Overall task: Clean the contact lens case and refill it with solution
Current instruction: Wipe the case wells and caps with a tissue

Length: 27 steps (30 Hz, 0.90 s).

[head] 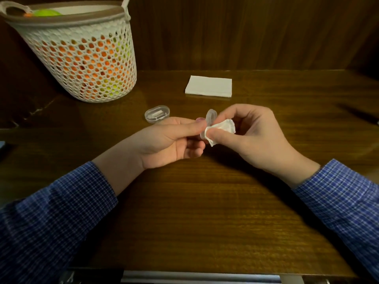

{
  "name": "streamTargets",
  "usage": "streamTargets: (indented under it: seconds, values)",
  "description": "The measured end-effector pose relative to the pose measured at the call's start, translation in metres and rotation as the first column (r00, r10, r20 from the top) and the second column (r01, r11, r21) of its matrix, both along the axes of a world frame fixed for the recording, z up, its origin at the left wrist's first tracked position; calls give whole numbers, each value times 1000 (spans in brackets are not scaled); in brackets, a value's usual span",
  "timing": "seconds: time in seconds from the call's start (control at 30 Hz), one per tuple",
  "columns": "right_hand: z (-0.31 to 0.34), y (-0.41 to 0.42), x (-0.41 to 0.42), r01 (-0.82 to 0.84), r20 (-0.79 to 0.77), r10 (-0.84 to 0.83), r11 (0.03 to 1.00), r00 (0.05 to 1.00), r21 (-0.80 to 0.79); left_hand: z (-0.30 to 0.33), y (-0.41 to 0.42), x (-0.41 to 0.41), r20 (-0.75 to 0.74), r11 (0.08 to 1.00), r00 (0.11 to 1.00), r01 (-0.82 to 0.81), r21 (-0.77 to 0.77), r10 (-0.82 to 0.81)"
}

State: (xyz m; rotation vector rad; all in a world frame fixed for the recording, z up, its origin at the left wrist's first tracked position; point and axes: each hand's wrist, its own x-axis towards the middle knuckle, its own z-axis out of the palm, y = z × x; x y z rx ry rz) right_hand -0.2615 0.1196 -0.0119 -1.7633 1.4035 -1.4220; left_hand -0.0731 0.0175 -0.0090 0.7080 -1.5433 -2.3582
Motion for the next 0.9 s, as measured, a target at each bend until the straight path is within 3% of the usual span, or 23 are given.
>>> streamTargets:
  seconds: [0.17,0.4,0.63,0.77,0.9]
  values:
    - [-4,2,3,124,-144,-129,991,981,-48,-2,2,-3,62,995,996,-56,-83,62]
    - [-9,2,8,164,-187,-181,981,966,-103,-4,3,-2,33,991,996,-79,-110,83]
    - [-8,0,13,199,-205,-231,966,951,-167,-4,6,-11,2,992,993,-116,-41,116]
    - [-5,-2,7,138,-109,-152,982,982,-126,-2,3,-9,-6,997,997,-79,19,79]
    - [-1,-2,-6,48,166,-41,998,985,-40,-1,0,-4,-20,995,999,-35,93,37]
